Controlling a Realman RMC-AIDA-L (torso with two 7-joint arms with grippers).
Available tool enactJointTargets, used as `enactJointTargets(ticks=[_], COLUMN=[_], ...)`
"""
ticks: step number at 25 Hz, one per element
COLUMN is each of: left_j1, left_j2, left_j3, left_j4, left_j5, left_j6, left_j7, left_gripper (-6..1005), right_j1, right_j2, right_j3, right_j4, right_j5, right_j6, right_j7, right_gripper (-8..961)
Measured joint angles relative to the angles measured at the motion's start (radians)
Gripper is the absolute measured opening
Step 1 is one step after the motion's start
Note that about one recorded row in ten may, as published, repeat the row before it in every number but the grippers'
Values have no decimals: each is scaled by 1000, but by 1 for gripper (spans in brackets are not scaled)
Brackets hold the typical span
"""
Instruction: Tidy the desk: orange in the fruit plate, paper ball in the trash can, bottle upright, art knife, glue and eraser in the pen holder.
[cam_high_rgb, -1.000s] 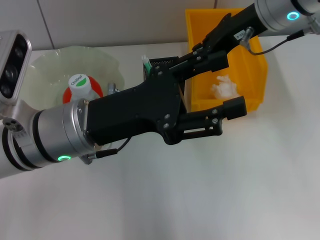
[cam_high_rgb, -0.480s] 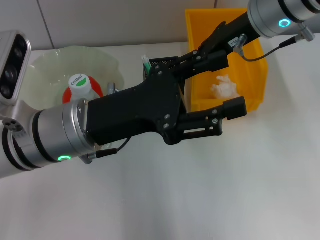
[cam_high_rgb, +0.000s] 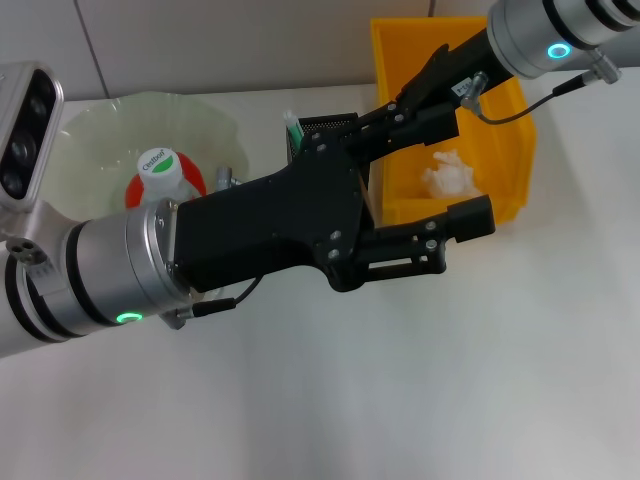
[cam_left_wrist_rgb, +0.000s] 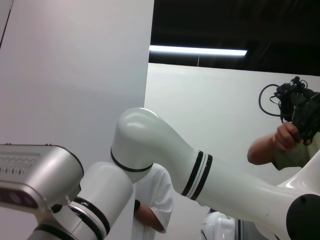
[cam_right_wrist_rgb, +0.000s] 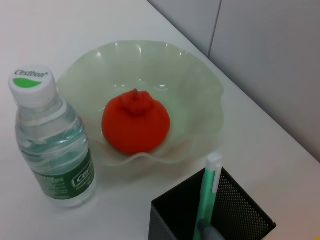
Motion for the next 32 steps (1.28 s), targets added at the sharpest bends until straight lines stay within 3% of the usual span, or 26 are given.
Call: enactJointTargets(ticks=[21,32], left_j1=[0,0], left_j2=[0,2], left_j3=[-6,-9], left_j4=[1,1], left_j5=[3,6], left_j6=[0,-6], left_j7=[2,6], left_gripper=[823,823], right_j1=[18,10], right_j2=[12,12], right_j3=[-12,-3], right_j4=[-1,-11], right_j5=[7,58], right_j6=[47,52], right_j7=[-4,-62], right_gripper=[150,437])
